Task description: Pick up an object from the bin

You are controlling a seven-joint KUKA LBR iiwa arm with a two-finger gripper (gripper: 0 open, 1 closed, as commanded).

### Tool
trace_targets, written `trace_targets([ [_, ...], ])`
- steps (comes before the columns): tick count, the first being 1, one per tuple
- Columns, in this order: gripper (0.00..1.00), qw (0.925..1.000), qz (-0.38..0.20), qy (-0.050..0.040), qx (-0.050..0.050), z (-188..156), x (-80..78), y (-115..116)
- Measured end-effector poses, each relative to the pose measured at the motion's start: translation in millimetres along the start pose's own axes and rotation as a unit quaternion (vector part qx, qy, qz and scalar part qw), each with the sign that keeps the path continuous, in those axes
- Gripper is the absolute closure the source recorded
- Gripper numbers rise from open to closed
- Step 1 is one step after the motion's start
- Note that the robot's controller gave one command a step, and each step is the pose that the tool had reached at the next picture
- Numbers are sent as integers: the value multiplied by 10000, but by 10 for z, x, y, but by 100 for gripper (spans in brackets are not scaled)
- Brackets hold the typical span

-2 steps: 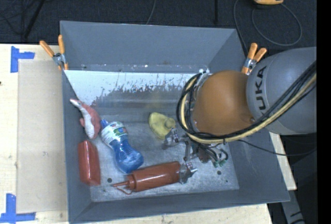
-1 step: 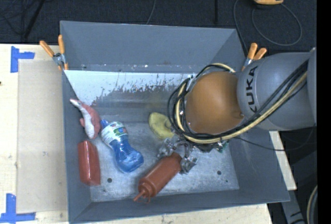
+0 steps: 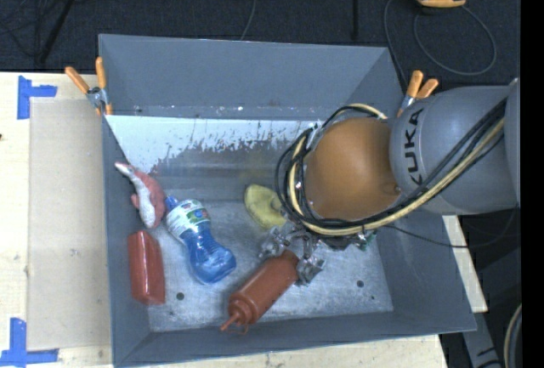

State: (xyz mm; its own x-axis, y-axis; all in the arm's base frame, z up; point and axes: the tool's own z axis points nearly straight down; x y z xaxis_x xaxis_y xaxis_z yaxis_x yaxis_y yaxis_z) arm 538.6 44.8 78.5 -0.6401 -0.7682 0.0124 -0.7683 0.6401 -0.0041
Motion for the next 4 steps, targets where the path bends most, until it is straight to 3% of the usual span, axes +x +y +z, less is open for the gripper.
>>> trace_targets([
  [1,100,10000,38,-28,-21,-64,-2,14],
  [2,100,9999,75,-52,-45,-730,-47,-21],
  [3,100,9999,-79,-97,10,-455,-12,-65],
  [4,100,9999,-83,-25,-78,-586,43,-114],
])
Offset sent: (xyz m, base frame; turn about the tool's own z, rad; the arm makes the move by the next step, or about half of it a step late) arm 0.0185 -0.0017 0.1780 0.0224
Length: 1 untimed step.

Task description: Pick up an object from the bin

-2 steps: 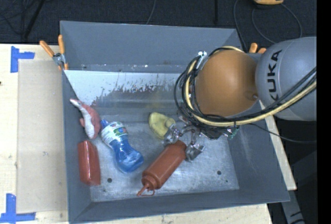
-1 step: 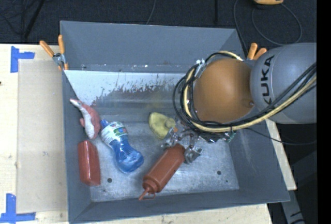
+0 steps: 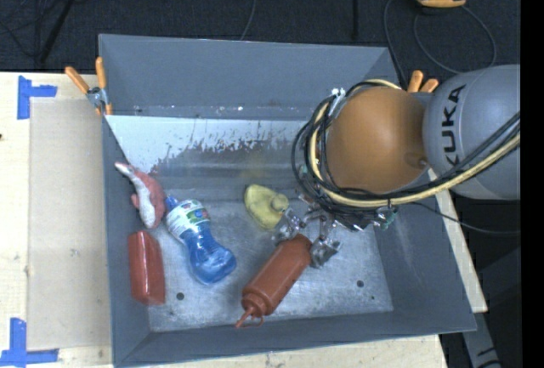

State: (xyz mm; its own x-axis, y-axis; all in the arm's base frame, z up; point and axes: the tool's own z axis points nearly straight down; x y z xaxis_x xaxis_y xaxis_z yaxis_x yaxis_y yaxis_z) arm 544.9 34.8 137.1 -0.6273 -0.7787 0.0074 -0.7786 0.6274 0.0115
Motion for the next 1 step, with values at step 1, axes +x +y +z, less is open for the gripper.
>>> trace_targets([
  [1,100,10000,-49,-36,41,-716,2,-165],
])
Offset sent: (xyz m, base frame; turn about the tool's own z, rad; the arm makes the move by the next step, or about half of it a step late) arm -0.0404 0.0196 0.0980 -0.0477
